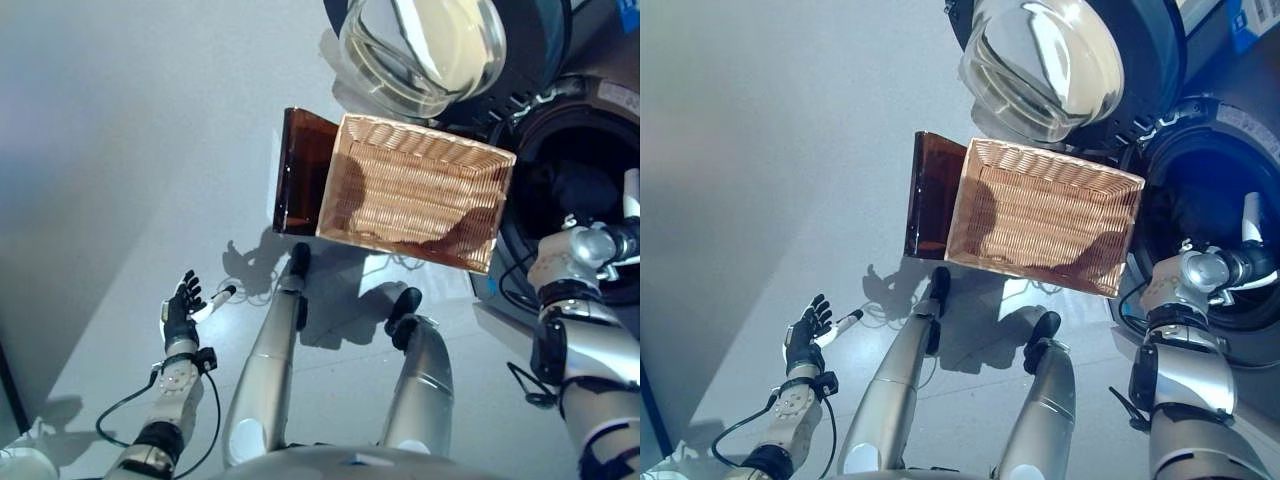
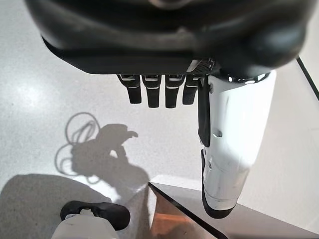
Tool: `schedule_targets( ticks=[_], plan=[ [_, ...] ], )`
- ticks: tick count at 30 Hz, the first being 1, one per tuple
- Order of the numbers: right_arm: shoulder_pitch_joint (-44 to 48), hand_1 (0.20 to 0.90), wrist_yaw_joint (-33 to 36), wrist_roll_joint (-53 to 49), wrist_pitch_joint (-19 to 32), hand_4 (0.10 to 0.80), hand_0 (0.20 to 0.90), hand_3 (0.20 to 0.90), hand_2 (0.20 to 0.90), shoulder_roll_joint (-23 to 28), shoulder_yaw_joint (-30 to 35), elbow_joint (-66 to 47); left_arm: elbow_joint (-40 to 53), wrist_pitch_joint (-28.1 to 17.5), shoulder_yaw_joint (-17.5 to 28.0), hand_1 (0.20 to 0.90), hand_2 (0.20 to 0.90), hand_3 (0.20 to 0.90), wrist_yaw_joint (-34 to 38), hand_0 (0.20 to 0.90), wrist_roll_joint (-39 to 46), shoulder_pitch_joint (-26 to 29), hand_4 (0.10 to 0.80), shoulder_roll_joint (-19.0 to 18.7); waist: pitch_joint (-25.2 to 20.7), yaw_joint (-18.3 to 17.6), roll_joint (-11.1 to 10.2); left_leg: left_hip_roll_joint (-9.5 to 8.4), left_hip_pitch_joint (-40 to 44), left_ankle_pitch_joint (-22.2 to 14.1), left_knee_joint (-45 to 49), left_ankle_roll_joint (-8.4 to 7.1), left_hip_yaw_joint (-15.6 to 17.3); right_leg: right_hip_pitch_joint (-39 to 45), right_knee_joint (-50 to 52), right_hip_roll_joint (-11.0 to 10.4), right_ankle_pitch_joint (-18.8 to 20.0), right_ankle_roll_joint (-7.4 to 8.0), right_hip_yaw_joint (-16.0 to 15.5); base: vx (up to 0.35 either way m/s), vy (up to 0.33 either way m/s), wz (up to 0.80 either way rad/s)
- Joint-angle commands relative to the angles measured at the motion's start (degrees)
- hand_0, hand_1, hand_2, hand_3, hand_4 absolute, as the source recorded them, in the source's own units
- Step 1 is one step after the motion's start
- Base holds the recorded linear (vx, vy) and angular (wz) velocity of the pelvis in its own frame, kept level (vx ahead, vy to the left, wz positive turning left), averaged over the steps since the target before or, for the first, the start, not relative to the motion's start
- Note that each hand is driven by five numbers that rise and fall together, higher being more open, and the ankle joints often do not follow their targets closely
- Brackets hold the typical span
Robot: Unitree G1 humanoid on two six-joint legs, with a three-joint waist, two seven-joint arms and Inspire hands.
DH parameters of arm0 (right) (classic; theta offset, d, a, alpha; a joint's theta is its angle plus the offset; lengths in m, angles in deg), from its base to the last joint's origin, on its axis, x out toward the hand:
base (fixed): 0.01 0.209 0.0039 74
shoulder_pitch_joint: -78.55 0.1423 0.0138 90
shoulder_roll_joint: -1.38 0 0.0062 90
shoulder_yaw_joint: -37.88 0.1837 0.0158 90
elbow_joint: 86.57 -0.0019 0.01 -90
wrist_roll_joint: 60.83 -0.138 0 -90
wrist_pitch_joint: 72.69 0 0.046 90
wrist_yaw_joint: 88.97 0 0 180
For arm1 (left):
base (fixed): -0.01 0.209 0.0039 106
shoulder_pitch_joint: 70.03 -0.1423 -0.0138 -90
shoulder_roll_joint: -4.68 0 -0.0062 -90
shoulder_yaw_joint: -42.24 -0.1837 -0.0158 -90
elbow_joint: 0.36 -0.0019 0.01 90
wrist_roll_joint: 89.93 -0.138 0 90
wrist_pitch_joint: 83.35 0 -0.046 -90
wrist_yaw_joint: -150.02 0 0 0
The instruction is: Pick up the clothes and place them into the washing machine
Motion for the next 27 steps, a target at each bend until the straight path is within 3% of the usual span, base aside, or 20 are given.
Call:
schedule_targets(
  ticks=[1, 9, 16, 20, 27],
  plan=[
    [1.0, 0.2, 3.3, 2.5, 5.2, 0.3, 0.2, 0.2, 0.2, 19.3, 0.0, -1.7, -1.3, -3.0, 1.1, 0.9, 0.9, 0.9, 0.7, 0.9, 2.3, -3.2, 0.8, -1.4, -2.5, -1.5, 4.2, -1.04, 0.1, -6.5, 3.3, -3.71, -0.2, -3.6, -2.8, 4.5, 3.7, -3.14, -0.8, -0.029, -0.015, -0.09],
    [9.9, 0.2, 0.9, 1.7, 3.5, 0.3, 0.2, 0.2, 0.2, 27.5, -8.6, 1.5, -1.4, -3.7, 1.1, 0.9, 0.9, 0.9, 2.3, 0.9, 5.6, -1.9, 0.8, -1.6, -3.5, -2.1, 5.1, -1.61, -11.4, -9.1, 12.1, -3.81, 0.7, -16.2, 6.7, 4.4, 1.1, -4.7, 2.3, -0.01, -0.004, 0.03],
    [17.3, 0.2, 2.0, 4.2, 2.6, 0.3, 0.2, 0.2, 0.2, 30.2, -16.1, 2.0, -0.9, -4.8, 0.8, 0.9, 0.9, 0.9, 3.3, 0.9, 6.5, -2.6, 0.8, -1.9, -5.5, -1.4, 6.0, -1.83, -16.9, -10.5, 15.0, -3.49, 2.6, -23.2, 10.1, 4.0, 0.2, -5.08, 4.5, 0.067, 0.036, 0.0],
    [23.4, 0.2, 1.2, 6.5, 1.2, 0.3, 0.2, 0.2, 0.2, 32.9, -22.8, 4.2, -0.7, -5.0, 0.4, 0.9, 0.9, 0.9, 3.6, 0.9, 6.0, -3.4, 0.8, -2.3, -7.2, -0.1, 6.7, -2.25, -18.6, -10.7, 14.8, -3.14, 3.5, -25.8, 10.4, 3.5, 0.2, -4.81, 6.2, 0.081, 0.03, -0.02],
    [38.2, 0.2, 0.5, 16.7, -5.4, 0.3, 0.2, 0.2, 0.2, 38.4, -42.7, 11.4, 2.3, -5.3, 0.1, 0.9, 0.9, 0.9, 3.4, 0.9, 4.9, -3.8, 0.8, -3.6, -9.6, 1.9, 7.4, -3.13, -20.0, -9.9, 12.8, -2.94, 4.7, -29.4, 10.2, 2.8, 0.5, -4.6, 8.6, 0.061, 0.025, 0.02]
  ],
)
